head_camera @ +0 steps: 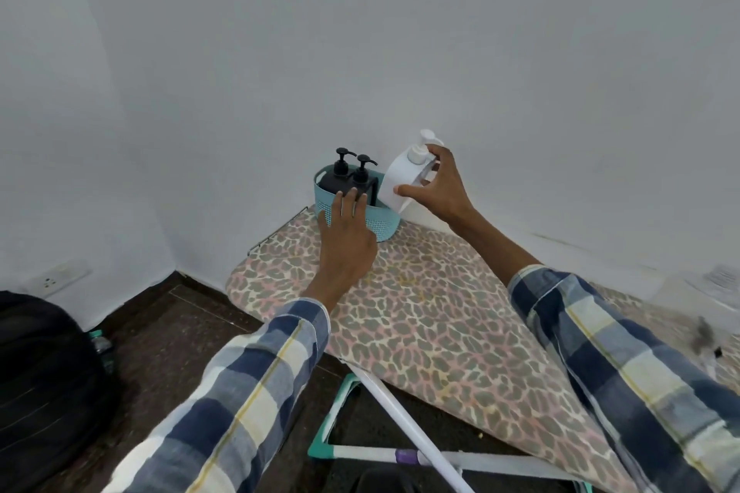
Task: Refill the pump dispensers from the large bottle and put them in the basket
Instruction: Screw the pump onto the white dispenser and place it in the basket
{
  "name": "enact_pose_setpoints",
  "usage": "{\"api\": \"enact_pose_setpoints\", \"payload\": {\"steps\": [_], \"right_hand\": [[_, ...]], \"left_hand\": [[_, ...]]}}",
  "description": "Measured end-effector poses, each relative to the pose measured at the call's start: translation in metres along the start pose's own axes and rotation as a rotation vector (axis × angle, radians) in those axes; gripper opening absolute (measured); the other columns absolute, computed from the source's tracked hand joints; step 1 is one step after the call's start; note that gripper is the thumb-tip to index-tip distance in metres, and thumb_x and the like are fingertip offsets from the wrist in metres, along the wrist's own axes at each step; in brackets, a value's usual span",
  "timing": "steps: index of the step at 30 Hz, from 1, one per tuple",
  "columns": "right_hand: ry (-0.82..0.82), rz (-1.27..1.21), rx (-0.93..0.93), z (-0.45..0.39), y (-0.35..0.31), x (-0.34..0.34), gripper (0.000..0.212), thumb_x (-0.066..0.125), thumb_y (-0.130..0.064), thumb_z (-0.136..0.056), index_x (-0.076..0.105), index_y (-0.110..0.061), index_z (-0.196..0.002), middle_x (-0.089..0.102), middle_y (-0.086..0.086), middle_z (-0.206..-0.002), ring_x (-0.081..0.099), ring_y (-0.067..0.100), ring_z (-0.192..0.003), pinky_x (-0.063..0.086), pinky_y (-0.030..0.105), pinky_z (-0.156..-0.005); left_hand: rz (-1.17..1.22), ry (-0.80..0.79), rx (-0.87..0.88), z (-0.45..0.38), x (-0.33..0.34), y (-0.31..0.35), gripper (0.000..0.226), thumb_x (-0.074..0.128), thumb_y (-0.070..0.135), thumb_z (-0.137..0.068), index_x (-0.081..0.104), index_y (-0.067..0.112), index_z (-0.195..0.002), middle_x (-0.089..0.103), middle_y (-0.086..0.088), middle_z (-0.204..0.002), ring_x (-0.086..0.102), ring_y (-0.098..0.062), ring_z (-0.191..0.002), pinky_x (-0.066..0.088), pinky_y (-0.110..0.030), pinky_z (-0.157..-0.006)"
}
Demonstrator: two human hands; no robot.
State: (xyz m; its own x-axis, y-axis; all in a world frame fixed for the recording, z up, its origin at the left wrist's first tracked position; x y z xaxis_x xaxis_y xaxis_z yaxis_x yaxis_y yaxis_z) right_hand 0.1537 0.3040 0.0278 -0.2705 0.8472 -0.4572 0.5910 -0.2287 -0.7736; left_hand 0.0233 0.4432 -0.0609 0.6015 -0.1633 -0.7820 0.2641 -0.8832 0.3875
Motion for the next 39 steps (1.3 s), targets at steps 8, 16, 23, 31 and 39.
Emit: {"api": "enact_pose_setpoints", "payload": {"steps": [8,16,23,31,39], "right_hand": [[-0.059,-0.058,0.076,-0.021,0.02,0.023,0.097,0.097,-0.031,-0.072,0.037,-0.021,-0.148,0.047,0.0,-0.147,0.049,0.019,-0.134,0.047,0.045,-0.115],[-0.215,0.085,0.076,-0.017,0.035,0.061,0.093,0.095,-0.028,-0.077,0.036,-0.017,-0.148,0.044,0.003,-0.148,0.049,0.021,-0.132,0.047,0.044,-0.114],[-0.29,0.138,0.11,-0.01,0.041,0.076,0.076,0.073,-0.042,-0.085,0.04,-0.02,-0.15,0.045,0.001,-0.151,0.046,0.02,-0.137,0.041,0.048,-0.118],[-0.353,0.309,0.095,-0.009,0.044,0.082,0.086,0.042,-0.056,-0.088,0.022,-0.022,-0.164,0.029,0.005,-0.167,0.028,0.026,-0.154,0.027,0.065,-0.121],[-0.351,0.278,0.023,0.034,0.028,0.063,0.07,0.056,-0.028,-0.109,0.02,-0.013,-0.166,0.03,0.011,-0.17,0.029,0.026,-0.156,0.026,0.037,-0.123]], "left_hand": [[-0.019,0.059,0.03,0.007,0.01,-0.012,0.08,0.065,0.011,-0.095,0.032,0.027,-0.166,0.017,-0.005,-0.179,0.006,-0.033,-0.167,0.009,-0.074,-0.125],[-0.027,0.062,0.024,0.007,0.01,-0.017,0.084,0.067,0.004,-0.091,0.034,0.028,-0.165,0.026,-0.004,-0.176,0.009,-0.033,-0.166,0.014,-0.074,-0.125],[-0.047,0.08,0.028,0.008,0.011,-0.016,0.084,0.066,0.005,-0.088,0.037,0.025,-0.163,0.029,-0.006,-0.174,0.014,-0.036,-0.165,0.024,-0.074,-0.122],[-0.047,0.031,0.009,0.007,0.009,-0.012,0.083,0.064,0.006,-0.091,0.032,0.024,-0.165,0.024,-0.006,-0.176,0.008,-0.035,-0.166,0.018,-0.075,-0.123],[-0.072,-0.116,-0.022,0.002,0.002,-0.001,0.082,0.061,0.009,-0.094,0.024,0.019,-0.166,0.014,-0.01,-0.178,0.0,-0.039,-0.165,0.015,-0.078,-0.123]]}}
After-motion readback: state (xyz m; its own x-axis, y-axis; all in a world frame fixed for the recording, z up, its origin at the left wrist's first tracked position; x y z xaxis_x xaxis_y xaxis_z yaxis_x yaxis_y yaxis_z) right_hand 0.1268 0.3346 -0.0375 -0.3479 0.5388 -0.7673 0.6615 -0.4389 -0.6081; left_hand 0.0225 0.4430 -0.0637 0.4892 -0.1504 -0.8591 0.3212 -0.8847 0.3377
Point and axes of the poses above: each hand's wrist, its own z-axis away from the middle knuckle, its own x-axis out of the palm, y = z × x, the point moved 8 cm from there along -z, towards the middle knuckle
